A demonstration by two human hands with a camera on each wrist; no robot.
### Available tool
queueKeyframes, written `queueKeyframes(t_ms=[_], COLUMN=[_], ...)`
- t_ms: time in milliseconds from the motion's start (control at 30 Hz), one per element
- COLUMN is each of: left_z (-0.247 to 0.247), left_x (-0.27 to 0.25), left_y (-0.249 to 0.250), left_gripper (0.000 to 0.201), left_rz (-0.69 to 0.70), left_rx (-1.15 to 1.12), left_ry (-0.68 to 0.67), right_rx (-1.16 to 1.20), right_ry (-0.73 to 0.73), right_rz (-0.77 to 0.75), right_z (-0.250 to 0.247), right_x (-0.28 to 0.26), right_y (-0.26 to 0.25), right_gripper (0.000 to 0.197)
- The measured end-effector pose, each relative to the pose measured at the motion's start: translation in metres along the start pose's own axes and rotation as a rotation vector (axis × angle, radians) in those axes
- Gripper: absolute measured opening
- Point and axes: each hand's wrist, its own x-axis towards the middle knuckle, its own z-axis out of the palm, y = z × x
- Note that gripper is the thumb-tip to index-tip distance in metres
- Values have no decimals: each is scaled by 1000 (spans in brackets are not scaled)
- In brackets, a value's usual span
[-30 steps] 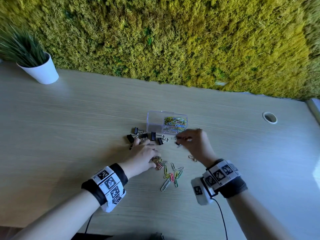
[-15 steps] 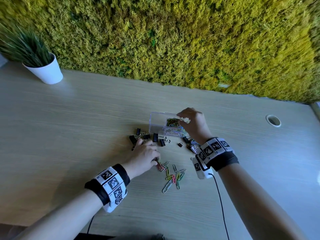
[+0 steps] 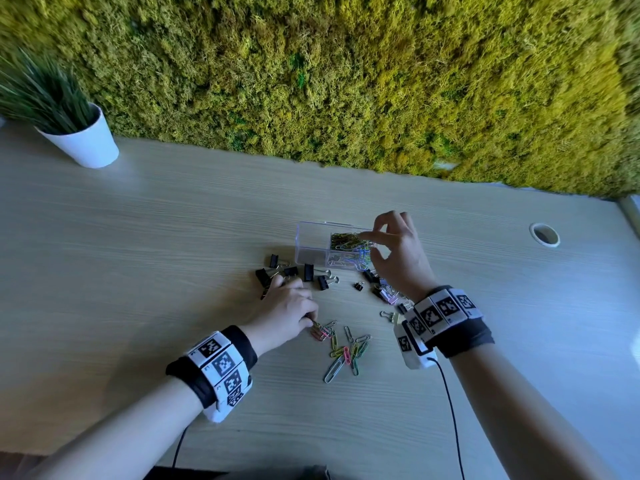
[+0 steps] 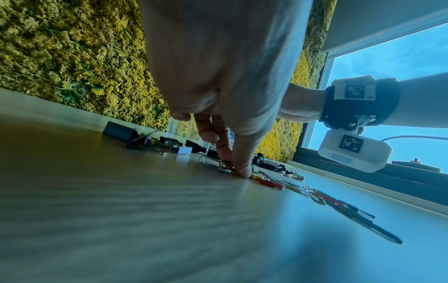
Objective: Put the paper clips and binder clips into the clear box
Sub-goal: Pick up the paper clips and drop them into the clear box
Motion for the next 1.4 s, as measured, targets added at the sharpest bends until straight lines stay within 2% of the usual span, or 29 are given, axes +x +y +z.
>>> queueKeyframes(t_ms=[67,167,333,533,700,833,933,1133,1300,1400], left_z=[-1,-2,-4,-3,-10,-47,-72,-73,-60,-59], left_x=[1,2,1,2,9,37,69,111,117,112], left_y=[0,0,3,4,2,6,10,18,20,19], left_gripper=[9,12,16,18,15,15,18,14,11,20], left_rz=[1,4,24,25,-4,59,70,30,18,56], left_rx=[3,17,53,37,-144,-202,-242,-182,-159,-155], left_ry=[-13,-28,-63,-62,84,275,364,388,361,375], right_rx=[-45,-84,-27,-3,74,86,84,112,118,88], right_ry=[-71,-139,-99,-62,80,166,195,208,199,190], right_rz=[-43,-30,1,47,94,138,159,188,198,179], right_z=[-1,1,4,8,-2,-11,-13,-12,-7,-5], right_x=[-4,-5,1,6,-1,-10,-19,-39,-49,-48], right_y=[0,4,5,4,8,14,16,18,18,12], right_gripper=[28,20,6,12,22,17,15,13,12,18])
